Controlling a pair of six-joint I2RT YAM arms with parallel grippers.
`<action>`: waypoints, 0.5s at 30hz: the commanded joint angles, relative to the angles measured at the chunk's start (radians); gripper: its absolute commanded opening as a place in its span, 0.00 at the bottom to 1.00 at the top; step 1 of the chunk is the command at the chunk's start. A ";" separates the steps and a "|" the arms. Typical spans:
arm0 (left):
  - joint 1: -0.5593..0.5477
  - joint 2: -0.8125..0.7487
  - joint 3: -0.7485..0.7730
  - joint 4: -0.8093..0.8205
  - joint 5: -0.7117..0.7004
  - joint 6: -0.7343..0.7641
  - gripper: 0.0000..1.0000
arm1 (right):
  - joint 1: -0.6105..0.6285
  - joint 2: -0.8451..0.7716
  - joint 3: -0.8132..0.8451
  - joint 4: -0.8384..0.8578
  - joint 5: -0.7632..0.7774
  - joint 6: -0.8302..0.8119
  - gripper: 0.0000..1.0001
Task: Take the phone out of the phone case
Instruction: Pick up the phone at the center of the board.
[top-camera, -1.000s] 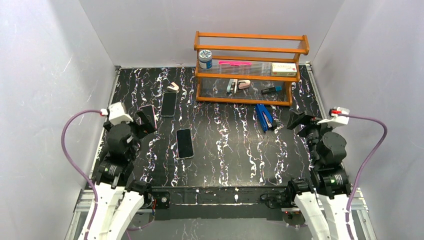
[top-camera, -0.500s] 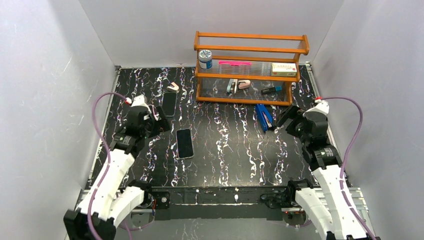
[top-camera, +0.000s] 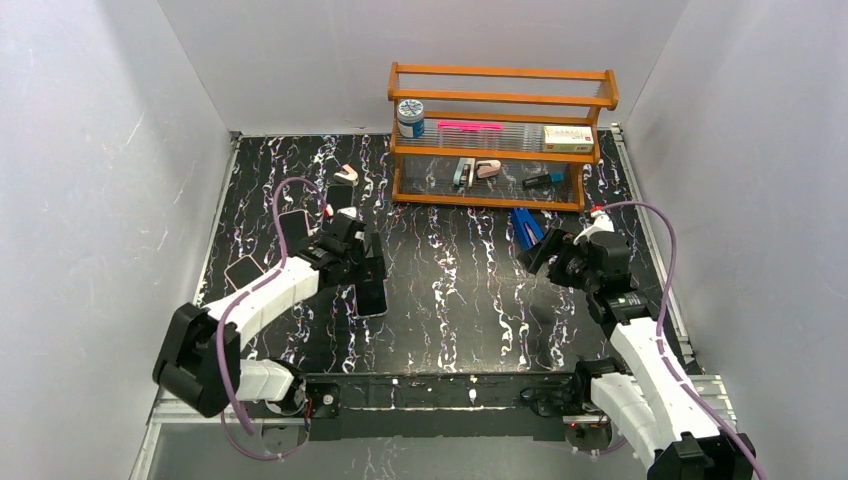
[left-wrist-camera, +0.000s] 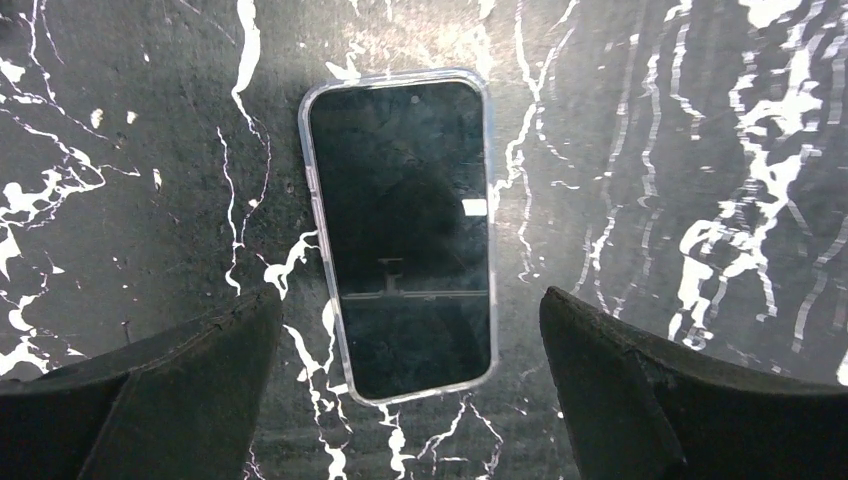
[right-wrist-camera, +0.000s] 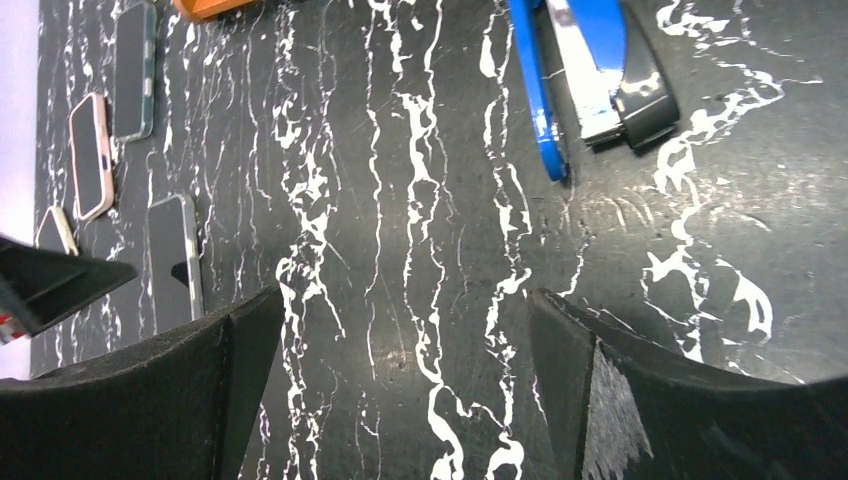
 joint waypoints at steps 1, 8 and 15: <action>-0.041 0.067 0.025 0.010 -0.115 -0.035 0.98 | 0.019 0.008 -0.008 0.096 -0.083 -0.033 0.99; -0.091 0.186 0.032 0.015 -0.191 -0.051 0.98 | 0.075 0.040 -0.035 0.142 -0.104 -0.038 0.99; -0.121 0.274 0.044 0.031 -0.192 -0.068 0.98 | 0.183 0.080 -0.059 0.209 -0.074 -0.004 0.99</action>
